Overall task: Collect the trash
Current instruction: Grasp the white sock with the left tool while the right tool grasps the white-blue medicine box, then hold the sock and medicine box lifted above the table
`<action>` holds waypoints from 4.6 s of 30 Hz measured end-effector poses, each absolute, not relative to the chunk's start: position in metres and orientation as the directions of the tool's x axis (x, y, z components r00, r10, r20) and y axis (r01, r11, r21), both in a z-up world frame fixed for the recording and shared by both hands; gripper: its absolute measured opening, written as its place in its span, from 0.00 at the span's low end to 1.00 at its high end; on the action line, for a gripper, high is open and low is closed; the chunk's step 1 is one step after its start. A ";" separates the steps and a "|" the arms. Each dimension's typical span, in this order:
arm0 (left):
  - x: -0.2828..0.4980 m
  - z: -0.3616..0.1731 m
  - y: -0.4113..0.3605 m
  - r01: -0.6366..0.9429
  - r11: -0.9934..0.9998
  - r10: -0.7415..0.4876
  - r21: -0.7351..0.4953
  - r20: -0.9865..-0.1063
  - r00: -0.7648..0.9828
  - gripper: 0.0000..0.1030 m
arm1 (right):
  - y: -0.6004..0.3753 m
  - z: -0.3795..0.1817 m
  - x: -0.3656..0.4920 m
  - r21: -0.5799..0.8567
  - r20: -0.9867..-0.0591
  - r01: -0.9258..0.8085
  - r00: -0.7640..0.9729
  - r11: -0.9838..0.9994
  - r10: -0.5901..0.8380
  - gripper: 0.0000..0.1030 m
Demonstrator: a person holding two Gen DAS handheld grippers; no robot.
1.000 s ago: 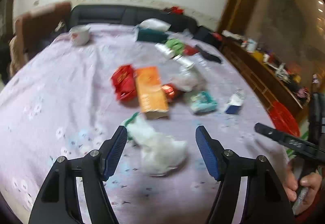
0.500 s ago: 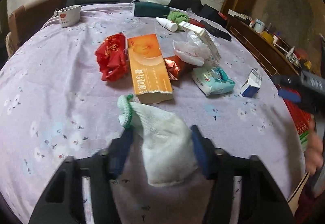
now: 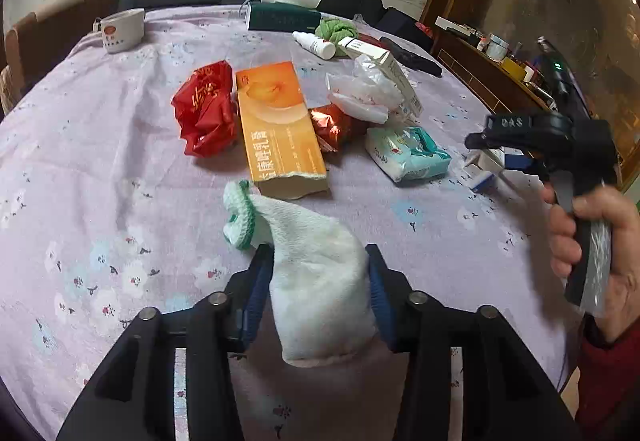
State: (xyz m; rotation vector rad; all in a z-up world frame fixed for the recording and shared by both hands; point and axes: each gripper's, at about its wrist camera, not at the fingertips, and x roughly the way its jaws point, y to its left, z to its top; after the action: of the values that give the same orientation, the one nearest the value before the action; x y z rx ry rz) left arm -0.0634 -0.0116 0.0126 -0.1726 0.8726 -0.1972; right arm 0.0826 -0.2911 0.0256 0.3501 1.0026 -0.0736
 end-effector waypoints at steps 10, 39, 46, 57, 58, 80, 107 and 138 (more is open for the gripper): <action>-0.059 0.012 -0.013 0.081 0.967 -0.239 -0.241 -0.750 0.617 0.57 | -0.260 0.035 0.031 0.179 -0.794 0.000 0.591 0.984 0.144 0.38; -0.094 0.053 -0.059 0.132 0.991 -0.110 0.002 -0.544 0.832 0.29 | -0.222 0.048 -0.072 0.141 -0.596 -0.195 0.766 0.971 0.240 0.38; -0.093 0.043 -0.061 0.135 0.991 -0.117 -0.010 -0.567 0.815 0.29 | -0.219 0.043 -0.077 0.130 -0.575 -0.183 0.786 0.974 0.225 0.38; -0.090 0.035 -0.057 0.124 0.992 -0.121 -0.036 -0.585 0.802 0.29 | -0.218 0.028 -0.067 0.132 -0.597 -0.157 0.776 0.979 0.205 0.38; -0.090 0.034 -0.056 0.123 0.992 -0.123 -0.040 -0.586 0.801 0.29 | -0.219 0.028 -0.066 0.136 -0.599 -0.155 0.774 0.978 0.206 0.38; -0.088 0.033 -0.057 0.134 0.990 -0.133 -0.043 -0.595 0.793 0.29 | -0.226 0.020 -0.057 0.188 -0.630 -0.145 0.741 0.972 0.232 0.38; -0.087 0.033 -0.057 0.138 0.989 -0.138 -0.045 -0.595 0.792 0.29 | -0.223 0.020 -0.057 0.138 -0.643 -0.113 0.745 0.984 0.176 0.38; -0.087 0.032 -0.055 0.136 0.990 -0.134 -0.041 -0.592 0.795 0.29 | -0.225 0.020 -0.057 0.155 -0.641 -0.098 0.747 0.983 0.176 0.38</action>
State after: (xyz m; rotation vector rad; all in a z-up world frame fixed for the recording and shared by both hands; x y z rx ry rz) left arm -0.0874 -0.0554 0.0324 0.0036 0.6355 -0.1454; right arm -0.0570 -0.2254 0.0199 0.1139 0.7122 0.1505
